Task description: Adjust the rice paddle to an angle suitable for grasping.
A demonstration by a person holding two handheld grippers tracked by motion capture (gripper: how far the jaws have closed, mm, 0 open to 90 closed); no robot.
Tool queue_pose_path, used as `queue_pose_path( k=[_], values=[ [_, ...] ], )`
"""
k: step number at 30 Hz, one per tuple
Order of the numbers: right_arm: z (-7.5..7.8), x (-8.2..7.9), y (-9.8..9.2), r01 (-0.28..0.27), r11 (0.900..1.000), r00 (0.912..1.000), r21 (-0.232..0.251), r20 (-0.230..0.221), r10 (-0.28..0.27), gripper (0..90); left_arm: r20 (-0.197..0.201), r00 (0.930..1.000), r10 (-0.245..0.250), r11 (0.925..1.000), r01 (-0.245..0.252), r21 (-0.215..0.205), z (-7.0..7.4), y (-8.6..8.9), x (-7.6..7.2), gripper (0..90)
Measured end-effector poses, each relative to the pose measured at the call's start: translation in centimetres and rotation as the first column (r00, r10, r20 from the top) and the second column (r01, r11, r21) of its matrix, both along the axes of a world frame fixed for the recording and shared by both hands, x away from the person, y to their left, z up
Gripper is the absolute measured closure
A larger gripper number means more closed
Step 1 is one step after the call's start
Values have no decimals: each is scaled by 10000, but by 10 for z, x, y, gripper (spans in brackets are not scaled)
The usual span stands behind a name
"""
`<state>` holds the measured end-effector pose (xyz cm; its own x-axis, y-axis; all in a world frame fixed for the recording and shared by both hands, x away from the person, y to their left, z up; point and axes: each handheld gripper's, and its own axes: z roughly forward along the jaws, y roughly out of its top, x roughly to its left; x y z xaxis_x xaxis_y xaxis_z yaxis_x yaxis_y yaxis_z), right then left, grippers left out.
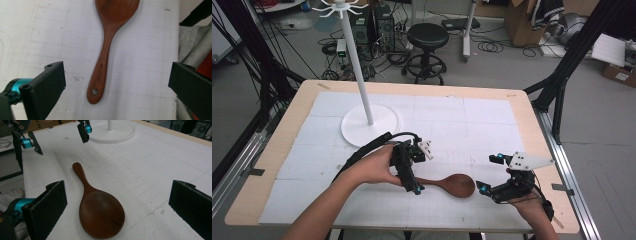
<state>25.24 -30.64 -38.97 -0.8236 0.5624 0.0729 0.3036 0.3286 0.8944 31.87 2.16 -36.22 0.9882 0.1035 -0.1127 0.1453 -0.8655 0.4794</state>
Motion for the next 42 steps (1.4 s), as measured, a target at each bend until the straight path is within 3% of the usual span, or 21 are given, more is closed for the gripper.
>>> queue_pose_path(
  k=[6, 13, 17, 24, 32, 35, 42],
  values=[
    [0, 0, 0, 5, 10000, 10000, 13, -3, -5, 6, -67, 9989, 472, 9979, -475, -444, 2, 20, 0, 17],
    [0, 0, 1, 1, 10000, 10000, -2, 4, -1, 6, -102, 9965, 833, 9904, -840, -1098, 4, 43, -4, 17],
    [0, 0, 2, -5, 10000, 10000, -2, -30, 5, 6, -131, 9941, 1075, 9836, -1083, -1439, 5, 56, -8, 17],
    [0, 0, 2, 0, 10000, 10000, 3, -40, 0, 6, -154, 9879, 1546, 9643, -1542, -2154, 5, 83, -12, 17],
    [-1, 1, 3, -23, 10000, 10000, -35, -39, 23, 6, 1, 9777, 2101, 9356, -2010, -2903, 4, 116, -21, 17],
    [0, 1, 3, -15, 10000, 10000, -20, -63, 15, 6, -13, 9703, 2420, 9110, -2277, -3440, 5, 129, -24, 17],
    [-1, 1, 3, -1, 10000, 10000, -13, -81, 1, 6, 31, 9520, 3061, 8617, -2756, -4260, 7, 156, -26, 17]
  ],
)
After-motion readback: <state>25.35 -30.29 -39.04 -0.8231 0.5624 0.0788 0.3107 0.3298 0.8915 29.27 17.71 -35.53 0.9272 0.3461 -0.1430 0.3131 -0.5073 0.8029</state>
